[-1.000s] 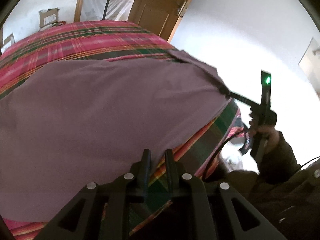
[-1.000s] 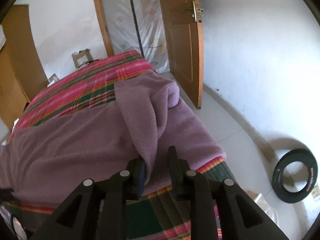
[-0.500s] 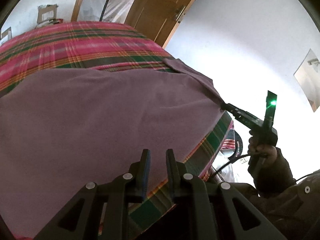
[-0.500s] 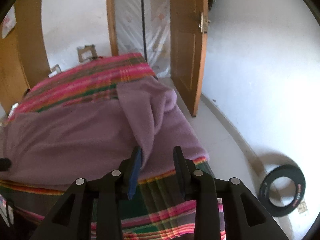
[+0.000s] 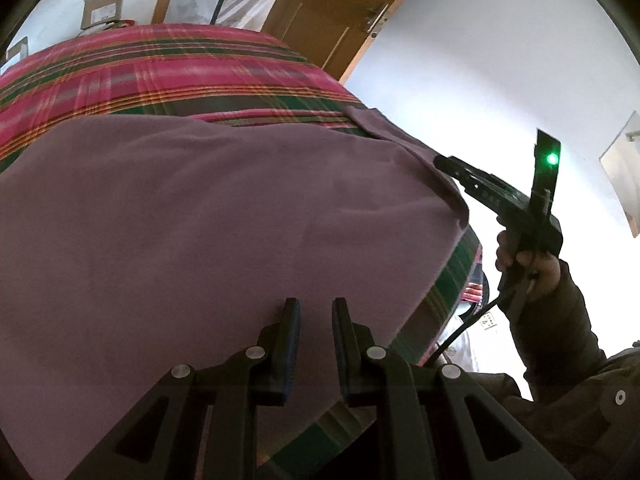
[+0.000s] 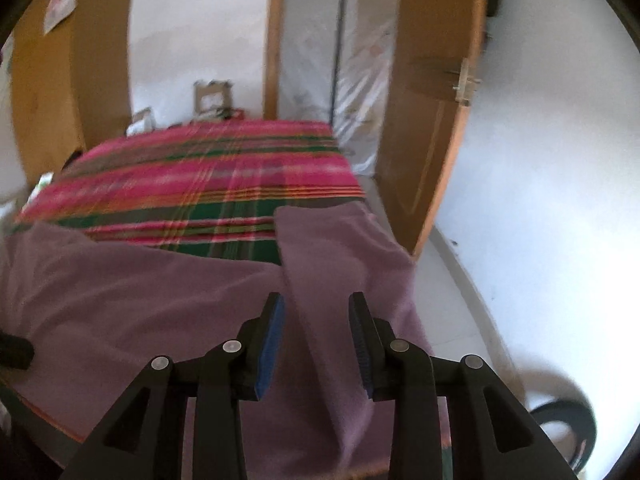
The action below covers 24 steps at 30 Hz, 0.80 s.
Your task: Fold clothes
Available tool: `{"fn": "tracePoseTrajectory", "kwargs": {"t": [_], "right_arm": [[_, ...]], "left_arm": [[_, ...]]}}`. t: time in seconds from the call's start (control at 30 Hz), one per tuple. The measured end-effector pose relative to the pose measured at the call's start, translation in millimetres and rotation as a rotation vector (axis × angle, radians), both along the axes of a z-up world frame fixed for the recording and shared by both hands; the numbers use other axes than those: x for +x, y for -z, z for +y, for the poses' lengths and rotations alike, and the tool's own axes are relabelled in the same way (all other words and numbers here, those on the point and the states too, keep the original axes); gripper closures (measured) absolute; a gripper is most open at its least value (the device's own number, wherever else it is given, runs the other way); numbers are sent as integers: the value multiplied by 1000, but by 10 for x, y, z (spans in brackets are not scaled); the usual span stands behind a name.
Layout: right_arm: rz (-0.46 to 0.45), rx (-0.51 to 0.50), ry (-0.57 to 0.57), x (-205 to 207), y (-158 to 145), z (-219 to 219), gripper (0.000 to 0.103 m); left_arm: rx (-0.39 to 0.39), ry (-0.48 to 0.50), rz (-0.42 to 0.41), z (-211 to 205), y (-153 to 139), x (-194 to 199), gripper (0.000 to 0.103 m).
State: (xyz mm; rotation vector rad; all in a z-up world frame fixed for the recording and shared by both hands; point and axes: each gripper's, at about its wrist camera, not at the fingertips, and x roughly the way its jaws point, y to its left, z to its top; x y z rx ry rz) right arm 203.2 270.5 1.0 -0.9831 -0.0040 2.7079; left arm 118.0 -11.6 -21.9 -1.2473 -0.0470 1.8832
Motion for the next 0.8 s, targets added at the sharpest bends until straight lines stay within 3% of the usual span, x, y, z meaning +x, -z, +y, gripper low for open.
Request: {"fn": "tracePoseTrajectory", "kwargs": {"t": [0.23,0.33,0.8], "right_arm": [[-120,-34,-45,-541,129,11,68],[-186,-2,-19,-698,207,-20,68],[-235,6,52,-975,269,42,69]], "left_arm": [[8,3,-7,5,15,-17,86],[13,4,-9,10,22,-18,86],[26,0,-5,-34,11,43,86]]}}
